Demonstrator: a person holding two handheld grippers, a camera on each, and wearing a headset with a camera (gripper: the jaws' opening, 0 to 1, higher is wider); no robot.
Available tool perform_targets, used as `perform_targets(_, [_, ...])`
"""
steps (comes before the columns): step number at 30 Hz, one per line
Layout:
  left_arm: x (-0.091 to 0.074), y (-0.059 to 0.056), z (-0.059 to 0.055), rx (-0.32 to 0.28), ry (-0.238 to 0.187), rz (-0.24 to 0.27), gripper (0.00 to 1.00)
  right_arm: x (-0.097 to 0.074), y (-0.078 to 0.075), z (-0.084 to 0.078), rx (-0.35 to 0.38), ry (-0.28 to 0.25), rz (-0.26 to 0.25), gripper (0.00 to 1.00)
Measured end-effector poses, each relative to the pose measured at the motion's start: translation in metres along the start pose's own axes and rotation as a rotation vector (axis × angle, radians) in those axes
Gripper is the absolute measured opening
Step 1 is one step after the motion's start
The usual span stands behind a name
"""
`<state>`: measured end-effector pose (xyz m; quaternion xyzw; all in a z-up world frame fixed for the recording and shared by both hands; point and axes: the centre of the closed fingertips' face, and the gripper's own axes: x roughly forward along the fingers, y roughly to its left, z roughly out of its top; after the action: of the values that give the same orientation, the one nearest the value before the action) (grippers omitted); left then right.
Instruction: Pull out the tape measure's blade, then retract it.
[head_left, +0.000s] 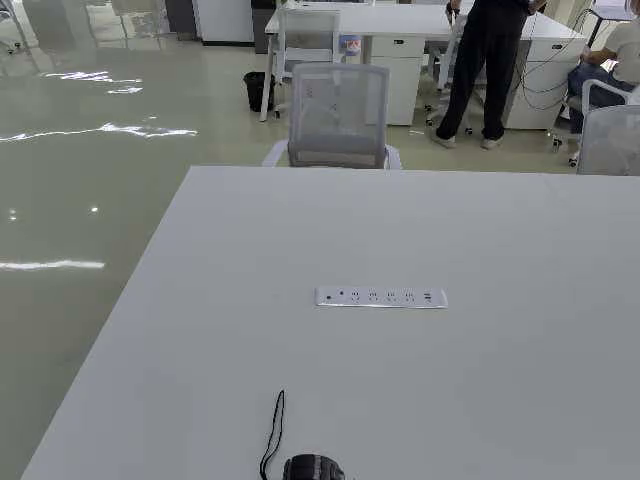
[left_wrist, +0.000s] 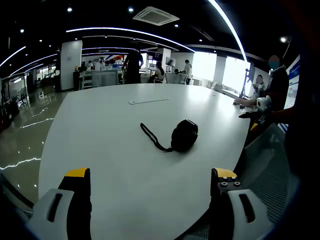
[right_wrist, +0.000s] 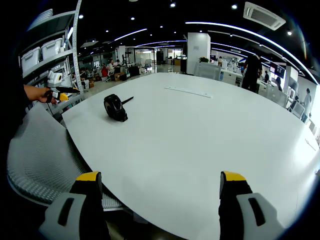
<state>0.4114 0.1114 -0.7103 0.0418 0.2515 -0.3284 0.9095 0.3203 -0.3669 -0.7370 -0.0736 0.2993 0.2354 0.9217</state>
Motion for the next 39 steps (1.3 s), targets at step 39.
perform_targets(39, [0.0, -0.001, -0.005, 0.022, 0.04, -0.021, 0.99, -0.002, -0.005, -0.007, -0.005, 0.025, 0.013, 0.99])
